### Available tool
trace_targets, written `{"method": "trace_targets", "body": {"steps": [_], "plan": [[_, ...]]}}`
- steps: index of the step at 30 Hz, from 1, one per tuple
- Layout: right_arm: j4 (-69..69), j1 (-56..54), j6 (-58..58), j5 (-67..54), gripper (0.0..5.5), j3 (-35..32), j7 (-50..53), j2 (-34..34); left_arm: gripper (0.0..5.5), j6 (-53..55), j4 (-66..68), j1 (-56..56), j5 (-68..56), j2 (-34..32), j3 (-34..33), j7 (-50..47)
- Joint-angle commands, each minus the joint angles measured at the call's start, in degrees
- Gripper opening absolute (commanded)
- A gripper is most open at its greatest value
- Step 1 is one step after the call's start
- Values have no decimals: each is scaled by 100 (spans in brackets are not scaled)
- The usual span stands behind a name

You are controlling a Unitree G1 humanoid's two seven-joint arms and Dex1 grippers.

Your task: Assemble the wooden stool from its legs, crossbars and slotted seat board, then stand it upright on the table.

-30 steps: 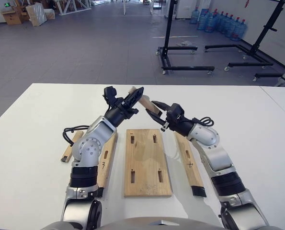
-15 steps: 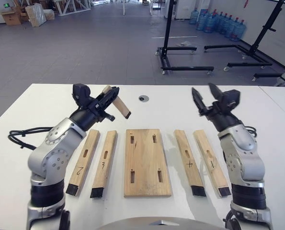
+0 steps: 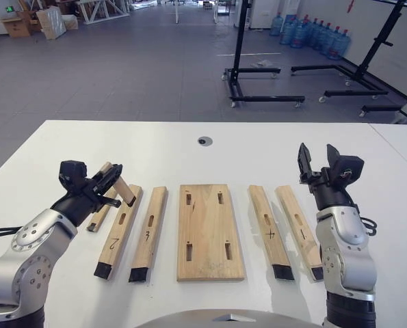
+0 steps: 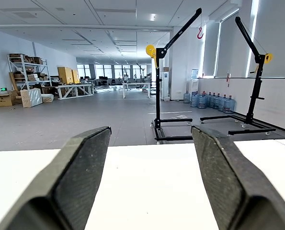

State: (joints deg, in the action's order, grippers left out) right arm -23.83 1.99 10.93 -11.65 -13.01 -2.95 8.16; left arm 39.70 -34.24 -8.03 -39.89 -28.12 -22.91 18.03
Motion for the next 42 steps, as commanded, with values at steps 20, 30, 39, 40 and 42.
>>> {"method": "trace_targets", "body": {"steps": [20,30,39,40,42], "plan": [[-66,88,32,186,308,162,32,50,38,104,-561,-1017,159,505,23,-631],[-23,22,103,141,308,174,-102,151,38,-276,-487,-1028,550,820,219,-796],[92,-55,38,153,308,188,-86,115,38,-275,-282,-623,678,851,307,-816],[94,-54,40,143,308,169,-94,129,38,-279,-281,-642,700,856,302,-815],[88,-47,49,127,308,138,-104,148,38,-301,-265,-660,750,850,276,-813]]}}
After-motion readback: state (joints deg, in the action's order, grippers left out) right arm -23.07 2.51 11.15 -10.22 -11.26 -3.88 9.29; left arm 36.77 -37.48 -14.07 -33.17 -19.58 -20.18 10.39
